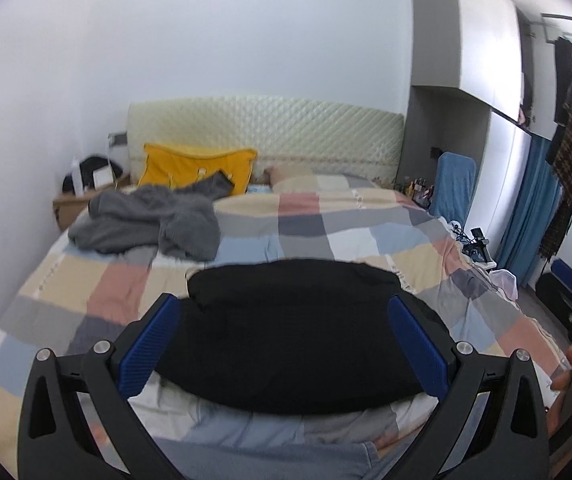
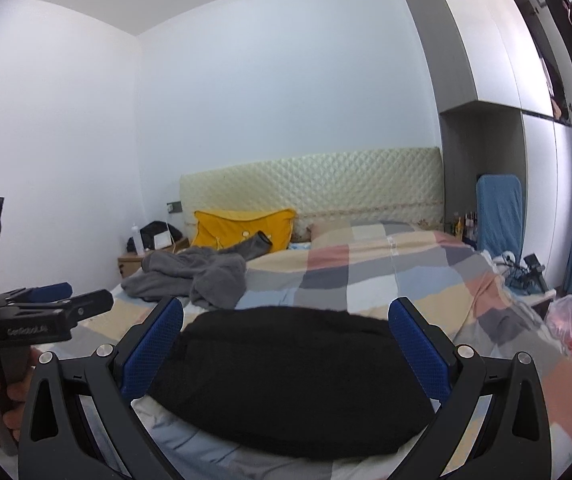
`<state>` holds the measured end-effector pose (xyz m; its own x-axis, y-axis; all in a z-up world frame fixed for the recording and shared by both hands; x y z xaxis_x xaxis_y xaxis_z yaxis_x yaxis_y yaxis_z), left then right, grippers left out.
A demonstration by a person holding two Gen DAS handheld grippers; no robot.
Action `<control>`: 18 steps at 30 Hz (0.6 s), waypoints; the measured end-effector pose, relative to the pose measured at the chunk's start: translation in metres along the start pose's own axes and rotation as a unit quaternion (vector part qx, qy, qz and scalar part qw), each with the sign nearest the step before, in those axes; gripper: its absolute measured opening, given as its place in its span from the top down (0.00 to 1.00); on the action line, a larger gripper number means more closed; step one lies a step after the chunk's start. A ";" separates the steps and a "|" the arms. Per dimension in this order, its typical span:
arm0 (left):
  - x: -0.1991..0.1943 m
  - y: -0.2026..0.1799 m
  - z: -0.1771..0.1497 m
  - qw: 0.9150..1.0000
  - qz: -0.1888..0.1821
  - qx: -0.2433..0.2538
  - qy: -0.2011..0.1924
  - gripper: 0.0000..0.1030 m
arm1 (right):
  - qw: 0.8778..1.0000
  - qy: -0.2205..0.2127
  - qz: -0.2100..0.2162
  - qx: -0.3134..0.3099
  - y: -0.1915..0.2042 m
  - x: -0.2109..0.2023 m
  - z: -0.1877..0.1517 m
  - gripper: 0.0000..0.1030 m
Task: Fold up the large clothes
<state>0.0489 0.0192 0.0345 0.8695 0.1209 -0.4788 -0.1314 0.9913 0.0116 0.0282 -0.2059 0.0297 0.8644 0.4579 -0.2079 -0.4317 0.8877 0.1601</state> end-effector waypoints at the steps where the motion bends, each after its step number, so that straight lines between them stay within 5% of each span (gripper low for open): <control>1: 0.001 0.001 -0.004 1.000 0.005 -0.002 0.006 0.00 | 1.000 0.004 -0.001 0.000 0.000 0.001 -0.005 0.00; 18: 0.020 -0.004 -0.061 0.997 0.036 -0.002 0.071 0.00 | 0.998 0.061 -0.027 0.003 -0.009 0.003 -0.057 0.00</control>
<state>0.0376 0.0149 -0.0281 0.7819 0.1835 -0.5958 -0.1942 0.9798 0.0470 0.0197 -0.2096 -0.0273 0.8484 0.4131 -0.3312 -0.3844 0.9107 0.1512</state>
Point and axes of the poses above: each gripper's, at about its wrist camera, not at the fingertips, and x roughly the way its jaws point, y to its left, z to its top, the point moved 7 cm from there along x, roughly the way its jaws point, and after that the axes turned 11 degrees about z, right-handed, at the moved point
